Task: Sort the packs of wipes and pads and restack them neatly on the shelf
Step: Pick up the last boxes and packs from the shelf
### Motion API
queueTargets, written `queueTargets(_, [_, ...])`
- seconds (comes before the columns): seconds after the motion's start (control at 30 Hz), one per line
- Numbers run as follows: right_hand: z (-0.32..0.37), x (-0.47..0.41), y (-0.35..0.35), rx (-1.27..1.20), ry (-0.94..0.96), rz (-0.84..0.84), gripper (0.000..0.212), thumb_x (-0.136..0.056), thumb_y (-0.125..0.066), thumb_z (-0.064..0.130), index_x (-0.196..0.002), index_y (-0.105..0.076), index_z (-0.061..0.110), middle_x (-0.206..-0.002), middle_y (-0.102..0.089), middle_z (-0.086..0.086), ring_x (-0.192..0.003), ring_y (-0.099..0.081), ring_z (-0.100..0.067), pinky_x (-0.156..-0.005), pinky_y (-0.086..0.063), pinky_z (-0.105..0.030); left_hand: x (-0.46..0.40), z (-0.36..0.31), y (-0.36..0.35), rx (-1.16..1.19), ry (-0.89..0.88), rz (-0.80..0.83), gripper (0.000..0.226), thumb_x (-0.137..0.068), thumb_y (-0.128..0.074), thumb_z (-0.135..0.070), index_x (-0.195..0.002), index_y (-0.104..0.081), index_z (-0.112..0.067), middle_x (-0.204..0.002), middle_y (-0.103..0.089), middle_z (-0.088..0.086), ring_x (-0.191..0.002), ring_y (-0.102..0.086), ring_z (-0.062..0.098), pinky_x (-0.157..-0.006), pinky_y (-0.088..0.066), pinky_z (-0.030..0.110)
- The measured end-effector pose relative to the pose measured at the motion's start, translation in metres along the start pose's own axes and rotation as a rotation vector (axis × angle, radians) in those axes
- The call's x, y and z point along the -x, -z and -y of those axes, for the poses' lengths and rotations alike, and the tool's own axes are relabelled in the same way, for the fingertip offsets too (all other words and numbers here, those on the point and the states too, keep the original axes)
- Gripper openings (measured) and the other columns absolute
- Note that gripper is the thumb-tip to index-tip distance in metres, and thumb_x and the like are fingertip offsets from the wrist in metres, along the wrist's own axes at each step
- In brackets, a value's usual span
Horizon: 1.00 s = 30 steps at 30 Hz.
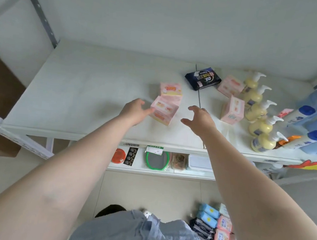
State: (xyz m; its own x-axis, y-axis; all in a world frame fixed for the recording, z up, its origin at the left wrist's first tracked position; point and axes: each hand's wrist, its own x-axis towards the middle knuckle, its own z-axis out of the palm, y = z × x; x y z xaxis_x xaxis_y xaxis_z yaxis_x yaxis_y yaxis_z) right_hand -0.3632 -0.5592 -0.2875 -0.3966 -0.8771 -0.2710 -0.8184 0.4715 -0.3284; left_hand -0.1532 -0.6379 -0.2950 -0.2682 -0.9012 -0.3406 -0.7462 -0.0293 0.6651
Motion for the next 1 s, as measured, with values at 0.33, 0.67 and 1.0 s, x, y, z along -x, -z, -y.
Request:
queueTargets(0.33, [-0.015, -0.101, 0.011, -0.415, -0.276, -0.099, 0.058, -0.092, -0.061, 0.04, -0.137, -0.045, 0.008, -0.121, -0.063, -0.017, -0.109, -0.06, -0.033, -0.082, -0.046, -0.033, -0.071, -0.02, -0.012, 0.197, 0.119, 0.087, 0.074, -0.084, -0.064, -0.05, -0.14, -0.042, -0.007, -0.14, -0.049, 0.009, -0.127, -0.048, 0.025, -0.1, -0.038, 0.03])
queueTargets(0.67, [-0.011, -0.184, 0.003, -0.753, -0.54, -0.176, 0.044, -0.086, -0.061, 0.049, -0.097, -0.055, 0.007, -0.07, -0.052, -0.007, -0.062, -0.051, -0.025, -0.062, -0.043, -0.031, -0.099, -0.008, -0.04, 0.229, 0.135, 0.085, 0.065, -0.068, -0.077, -0.053, -0.118, -0.055, -0.016, -0.114, -0.061, 0.002, -0.101, -0.061, 0.021, -0.081, -0.052, 0.032])
queueTargets(1.0, [-0.021, -0.223, -0.006, -0.554, -0.605, -0.28, 0.068, -0.084, -0.058, 0.056, -0.132, -0.05, 0.009, -0.128, -0.055, -0.013, -0.115, -0.055, -0.031, -0.093, -0.046, -0.038, -0.098, -0.005, -0.049, 0.361, 0.065, 0.105, 0.021, -0.081, -0.073, -0.038, -0.09, -0.063, -0.021, -0.082, -0.064, -0.005, -0.075, -0.059, 0.015, -0.059, -0.041, 0.024])
